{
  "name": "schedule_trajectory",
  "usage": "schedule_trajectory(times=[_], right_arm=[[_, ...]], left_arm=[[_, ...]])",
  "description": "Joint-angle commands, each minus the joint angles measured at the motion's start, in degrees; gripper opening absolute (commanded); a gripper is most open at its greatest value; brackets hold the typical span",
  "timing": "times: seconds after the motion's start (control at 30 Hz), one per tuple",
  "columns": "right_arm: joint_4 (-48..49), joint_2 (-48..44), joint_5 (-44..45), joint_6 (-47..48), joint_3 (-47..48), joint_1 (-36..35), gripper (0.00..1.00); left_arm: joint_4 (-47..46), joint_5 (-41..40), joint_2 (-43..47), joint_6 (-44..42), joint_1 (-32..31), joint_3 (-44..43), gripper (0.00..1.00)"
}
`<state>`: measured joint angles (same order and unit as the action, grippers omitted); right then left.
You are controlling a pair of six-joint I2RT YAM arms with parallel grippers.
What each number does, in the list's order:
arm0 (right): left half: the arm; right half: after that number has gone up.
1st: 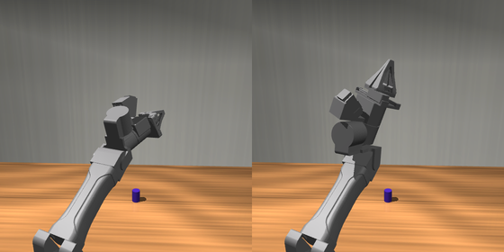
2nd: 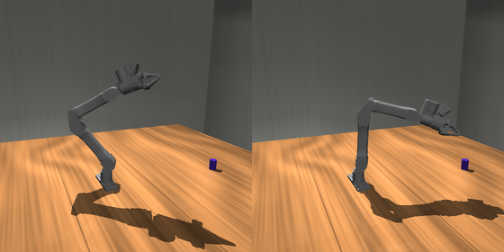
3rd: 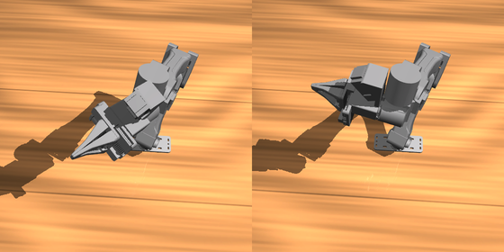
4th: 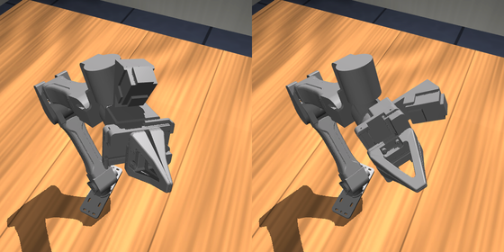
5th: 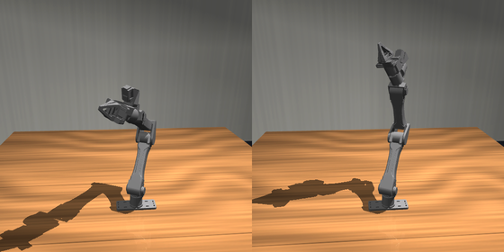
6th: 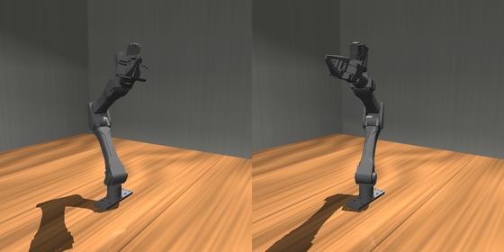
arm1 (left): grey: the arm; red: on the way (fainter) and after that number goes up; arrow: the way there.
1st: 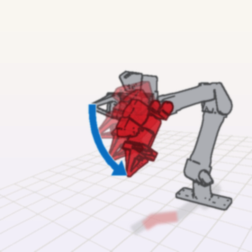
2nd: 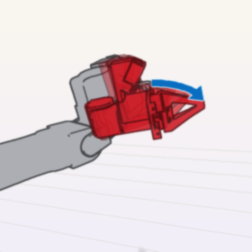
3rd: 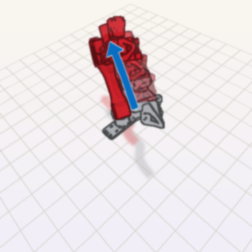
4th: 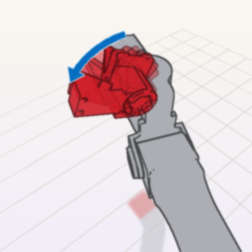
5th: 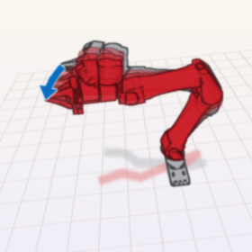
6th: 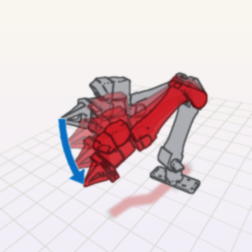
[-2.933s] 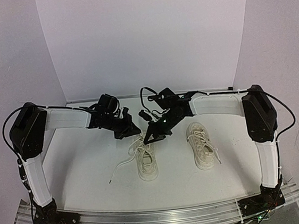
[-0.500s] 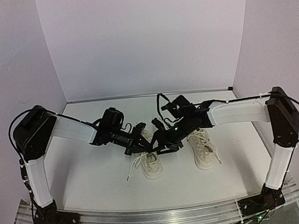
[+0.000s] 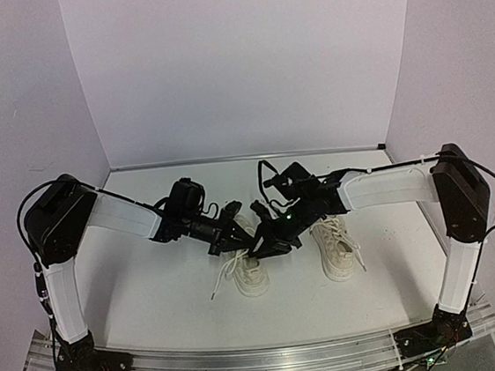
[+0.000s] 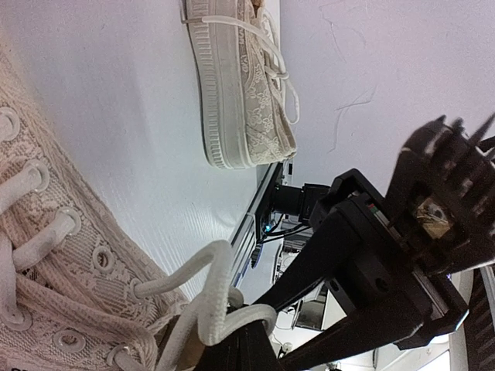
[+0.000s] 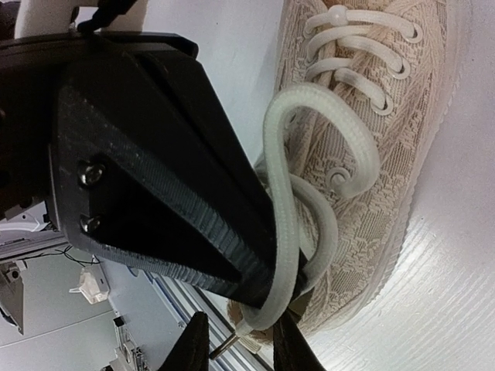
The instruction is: Tie the shoes
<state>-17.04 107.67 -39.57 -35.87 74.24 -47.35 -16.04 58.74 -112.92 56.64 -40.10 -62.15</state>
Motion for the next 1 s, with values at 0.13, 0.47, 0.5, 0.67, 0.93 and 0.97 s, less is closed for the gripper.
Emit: schedule_trajectory(times=[0.13,0.47,0.5,0.67,0.93,0.97], right_arm=[[1.11,-0.71,2.08,1.0,0.69,-0.32,0.0],[-0.39,-3.99,3.0,2.03,-0.67,-0.32,0.0],[-0.73,-4.34,3.17,2.28,-0.99,-0.35,0.0],[-1.54,-5.68,3.75,2.82,-2.27,-0.26,0.0],[-2.66,-8.69,4.5,2.89,-3.61,0.4,0.0],[-2.8,-9.19,4.54,2.84,-3.87,0.64,0.0]], left_arm=[[-2.53,0.43,0.38,0.5,-0.18,-0.37,0.0],[25.52,-13.9,13.29,-16.99,3.05,-2.56,0.41],[28.89,-16.67,15.56,-19.08,3.37,-2.71,0.46],[37.98,-28.17,26.33,-23.1,4.58,0.87,0.67],[42.52,-43.63,37.69,-31.33,-0.75,11.88,0.65],[43.18,-46.28,37.63,-31.92,-2.56,12.38,0.65]])
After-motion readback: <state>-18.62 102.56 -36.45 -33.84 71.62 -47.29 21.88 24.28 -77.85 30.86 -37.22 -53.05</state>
